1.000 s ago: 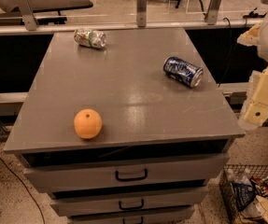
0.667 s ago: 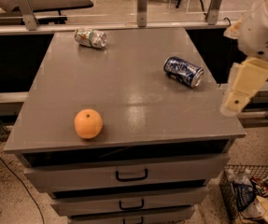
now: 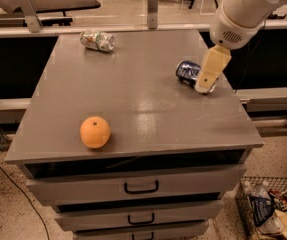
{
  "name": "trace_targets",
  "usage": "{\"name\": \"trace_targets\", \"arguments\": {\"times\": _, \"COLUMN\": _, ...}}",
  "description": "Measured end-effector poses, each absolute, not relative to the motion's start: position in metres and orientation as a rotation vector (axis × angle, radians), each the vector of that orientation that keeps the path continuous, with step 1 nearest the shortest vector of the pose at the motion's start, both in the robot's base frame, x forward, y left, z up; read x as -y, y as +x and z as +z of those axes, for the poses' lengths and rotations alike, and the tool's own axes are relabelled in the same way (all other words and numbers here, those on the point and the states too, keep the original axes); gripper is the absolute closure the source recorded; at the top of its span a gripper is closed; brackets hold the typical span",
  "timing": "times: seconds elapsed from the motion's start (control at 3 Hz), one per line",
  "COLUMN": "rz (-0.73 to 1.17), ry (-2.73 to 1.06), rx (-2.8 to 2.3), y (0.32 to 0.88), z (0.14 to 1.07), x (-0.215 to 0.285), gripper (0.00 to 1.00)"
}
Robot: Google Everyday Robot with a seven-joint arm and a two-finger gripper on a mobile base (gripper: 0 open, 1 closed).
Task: Place pepsi can upright
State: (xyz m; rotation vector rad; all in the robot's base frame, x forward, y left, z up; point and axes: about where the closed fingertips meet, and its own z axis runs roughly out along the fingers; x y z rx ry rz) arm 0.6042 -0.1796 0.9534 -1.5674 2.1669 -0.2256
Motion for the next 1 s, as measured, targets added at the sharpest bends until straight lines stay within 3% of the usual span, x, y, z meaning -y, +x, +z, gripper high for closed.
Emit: {"name": "trace_targets", "arguments": {"times": 1.0, "rz": -0.123, "ry": -1.402, "rx": -2.378, "y": 0.693, "z": 0.869, "x": 0.16, "gripper": 0.0}}
